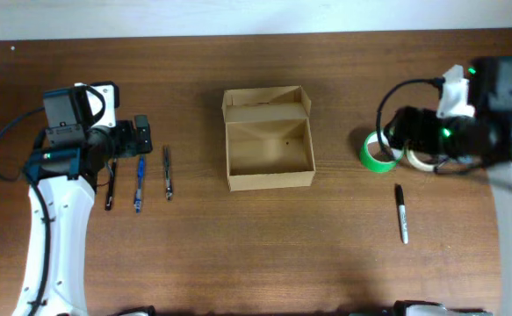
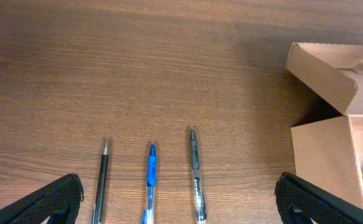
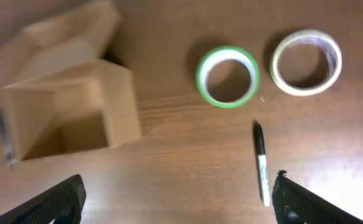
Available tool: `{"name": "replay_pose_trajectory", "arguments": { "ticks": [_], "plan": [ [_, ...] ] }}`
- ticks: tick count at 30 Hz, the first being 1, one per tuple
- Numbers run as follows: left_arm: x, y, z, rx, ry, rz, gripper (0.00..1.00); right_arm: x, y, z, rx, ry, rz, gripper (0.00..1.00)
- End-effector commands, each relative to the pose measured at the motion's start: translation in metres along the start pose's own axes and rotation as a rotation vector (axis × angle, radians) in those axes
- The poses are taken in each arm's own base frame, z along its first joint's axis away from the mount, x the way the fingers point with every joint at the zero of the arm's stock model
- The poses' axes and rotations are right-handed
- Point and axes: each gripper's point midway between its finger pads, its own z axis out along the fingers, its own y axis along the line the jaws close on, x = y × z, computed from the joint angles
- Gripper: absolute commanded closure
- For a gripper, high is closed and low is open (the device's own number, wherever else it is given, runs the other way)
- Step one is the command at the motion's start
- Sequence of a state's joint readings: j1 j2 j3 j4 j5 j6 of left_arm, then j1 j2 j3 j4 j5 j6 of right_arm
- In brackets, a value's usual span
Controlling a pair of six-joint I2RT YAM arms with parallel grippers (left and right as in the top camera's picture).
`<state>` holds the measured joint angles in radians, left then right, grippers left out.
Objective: Pack container
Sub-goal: 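Move the right gripper over the green tape roll and grasp it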
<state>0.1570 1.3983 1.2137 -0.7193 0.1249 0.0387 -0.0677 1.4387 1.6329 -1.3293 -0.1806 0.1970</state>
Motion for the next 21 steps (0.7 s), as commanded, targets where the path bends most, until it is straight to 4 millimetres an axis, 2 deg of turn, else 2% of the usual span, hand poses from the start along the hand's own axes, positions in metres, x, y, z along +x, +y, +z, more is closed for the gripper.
{"name": "replay_pose_trajectory", "arguments": {
  "ticks": [1,5,11,16,21],
  "plan": [
    [-0.006,-0.003,-0.001,0.022,-0.011,0.018,0.01,-0.01,-0.023,0.035,0.108,0.068,0.134,0.07],
    [-0.006,-0.003,-0.001,0.022,-0.011,0.018,0.01,-0.015,-0.045,0.071,0.168,0.137,0.207,0.12],
    [-0.006,-0.003,-0.001,0.022,-0.011,0.018,0.01,-0.009,-0.08,0.111,0.233,0.251,0.263,0.12],
    [-0.006,-0.003,-0.001,0.022,-0.011,0.018,0.01,0.001,-0.091,0.139,0.245,0.329,0.266,0.13],
    [-0.006,-0.003,-0.001,0.022,-0.011,0.018,0.01,-0.004,-0.096,0.168,0.246,0.327,0.274,0.13]
  ]
}}
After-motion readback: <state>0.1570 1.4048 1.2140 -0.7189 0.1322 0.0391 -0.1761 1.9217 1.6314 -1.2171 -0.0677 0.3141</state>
